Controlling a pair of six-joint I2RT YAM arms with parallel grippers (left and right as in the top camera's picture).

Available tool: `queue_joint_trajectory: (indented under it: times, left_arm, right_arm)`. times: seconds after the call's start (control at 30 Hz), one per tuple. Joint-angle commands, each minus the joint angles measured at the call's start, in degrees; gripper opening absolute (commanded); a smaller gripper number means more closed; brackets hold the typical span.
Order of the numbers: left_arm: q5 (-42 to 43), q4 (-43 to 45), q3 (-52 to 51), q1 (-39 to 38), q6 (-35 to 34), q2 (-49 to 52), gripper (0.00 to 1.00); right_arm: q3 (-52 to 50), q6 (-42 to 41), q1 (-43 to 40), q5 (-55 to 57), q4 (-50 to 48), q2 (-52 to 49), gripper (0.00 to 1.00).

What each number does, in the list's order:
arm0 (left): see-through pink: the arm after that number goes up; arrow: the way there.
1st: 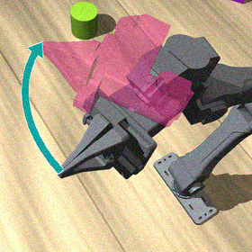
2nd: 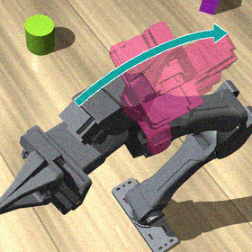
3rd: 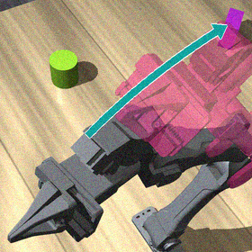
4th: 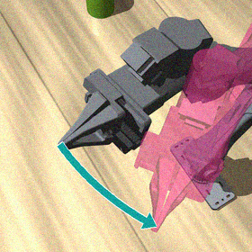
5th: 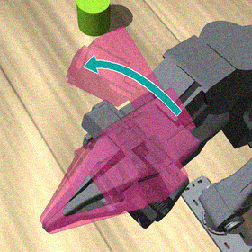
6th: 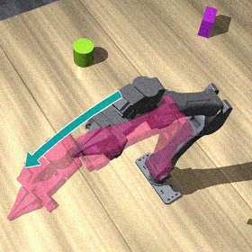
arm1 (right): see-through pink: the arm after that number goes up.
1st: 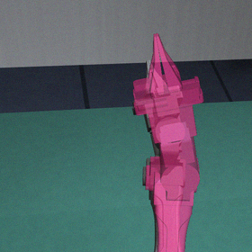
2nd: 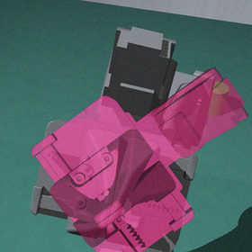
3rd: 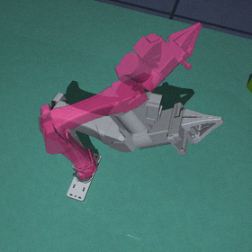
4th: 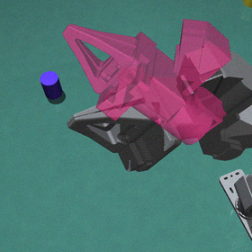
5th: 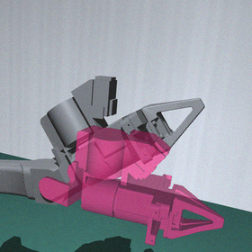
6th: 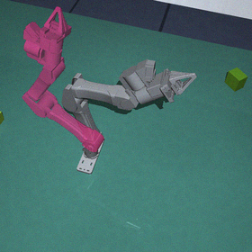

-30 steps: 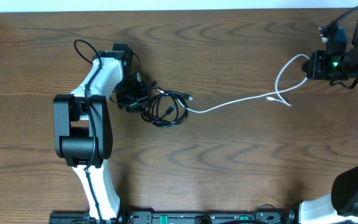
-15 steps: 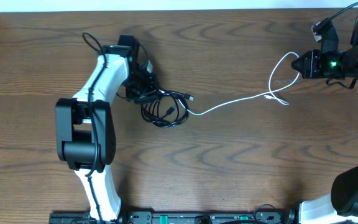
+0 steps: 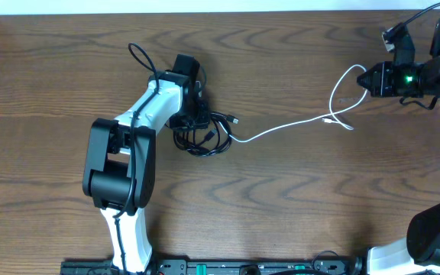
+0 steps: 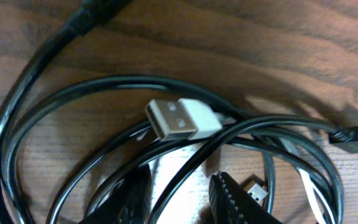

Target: Untangle cables

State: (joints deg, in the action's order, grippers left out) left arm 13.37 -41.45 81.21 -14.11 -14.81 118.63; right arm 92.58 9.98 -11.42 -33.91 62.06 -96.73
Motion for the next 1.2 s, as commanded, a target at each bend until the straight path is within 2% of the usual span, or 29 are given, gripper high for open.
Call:
queue_joint_trajectory:
  times: [0.0, 0.2, 0.23, 0.27, 0.3, 0.4, 0.5, 0.67, 0.83, 0.9, 1.03, 1.17]
  left_arm:
    - [-2.6, 1.4, -2.1, -0.2, -0.5, -0.6, 0.36]
    - [-9.2, 3.9, -5.3, -0.2, -2.1, -0.6, 0.36]
    - [-9.6, 4.1, -5.6, -0.2, -2.1, -0.6, 0.3]
    - [-9.6, 4.3, -5.7, -0.2, -2.1, -0.6, 0.13]
    - [-9.2, 4.2, -5.7, -0.2, -2.1, -0.6, 0.08]
    - [-6.6, 3.4, -5.2, -0.1, -1.5, -1.2, 0.07]
    - [-6.1, 0.0, -2.7, 0.8, -1.6, -3.5, 0.07]
    - [-3.7, -0.7, -1.5, 2.0, -1.6, -11.7, 0.07]
    - [-4.0, 0.7, -1.5, 1.9, -1.6, -20.8, 0.08]
    - [-5.7, 1.1, -1.5, 1.9, -2.0, -22.9, 0.07]
    - [-14.3, 0.3, -1.6, 1.9, -5.1, -24.1, 0.07]
    - [-21.4, -1.4, -2.8, 1.9, -8.3, -23.9, 0.08]
  right_arm:
    - [0.3, 1.0, 0.9, -1.2, 0.3, 0.0, 0.01]
    - [0.3, 1.1, 2.1, -1.1, 0.3, 0.0, 0.01]
    - [0.3, 1.1, 2.3, -1.1, 0.3, 0.0, 0.01]
    - [0.3, 1.1, 2.5, -1.1, 0.3, 0.0, 0.01]
    - [0.3, 1.1, 2.7, -1.1, 0.3, 0.0, 0.01]
    - [0.3, 1.5, 3.4, -1.3, 0.3, 0.0, 0.01]
    - [0.3, 5.8, 4.8, -4.7, 0.7, 0.0, 0.01]
    - [0.3, 11.1, 7.0, -10.7, 1.0, 0.0, 0.01]
    - [0.3, 15.8, 8.8, -10.9, 2.3, 0.0, 0.01]
    - [0.3, 17.1, 9.5, -10.6, 2.7, 0.0, 0.01]
    - [0.3, 16.5, 10.0, -4.8, 2.4, 0.0, 0.01]
    - [0.3, 10.8, 9.9, 2.8, 0.6, 0.0, 0.01]
